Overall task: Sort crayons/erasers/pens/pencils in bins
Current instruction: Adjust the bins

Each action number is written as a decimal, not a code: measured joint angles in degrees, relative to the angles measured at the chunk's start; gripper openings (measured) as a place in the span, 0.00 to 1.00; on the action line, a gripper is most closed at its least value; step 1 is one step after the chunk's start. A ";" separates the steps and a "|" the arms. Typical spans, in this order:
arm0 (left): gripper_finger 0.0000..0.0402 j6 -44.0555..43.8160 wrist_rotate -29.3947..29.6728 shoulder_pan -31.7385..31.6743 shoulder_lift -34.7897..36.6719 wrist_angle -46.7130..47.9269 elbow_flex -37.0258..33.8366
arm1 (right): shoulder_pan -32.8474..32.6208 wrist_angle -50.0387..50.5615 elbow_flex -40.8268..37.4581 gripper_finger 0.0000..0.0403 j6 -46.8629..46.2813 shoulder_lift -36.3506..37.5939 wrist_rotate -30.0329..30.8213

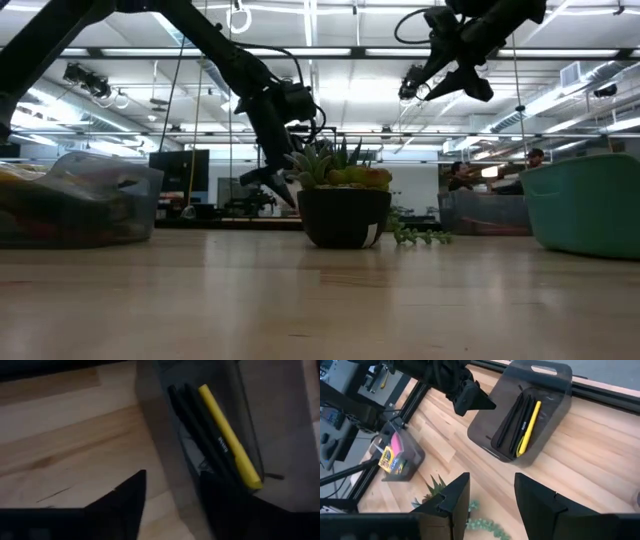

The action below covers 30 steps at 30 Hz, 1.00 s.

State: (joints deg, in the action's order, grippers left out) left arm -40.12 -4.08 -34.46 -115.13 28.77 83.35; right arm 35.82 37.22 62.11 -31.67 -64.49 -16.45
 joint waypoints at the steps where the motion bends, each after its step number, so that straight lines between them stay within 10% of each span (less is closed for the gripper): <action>1: 0.45 0.00 0.02 -0.07 -0.11 -0.22 0.00 | -0.03 -0.01 0.00 0.40 0.17 0.00 0.00; 10: 0.04 0.41 1.81 -1.03 -0.11 -0.53 -0.02 | -0.09 0.04 0.00 0.40 1.87 0.04 -0.09; 30: 0.02 -5.89 4.10 -4.03 2.12 3.94 -0.08 | -0.09 0.04 0.00 0.40 5.09 0.04 0.29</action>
State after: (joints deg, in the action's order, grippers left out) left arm -46.01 0.02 -38.49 -113.01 32.71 83.28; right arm 35.73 37.26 62.11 -26.58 -64.45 -16.15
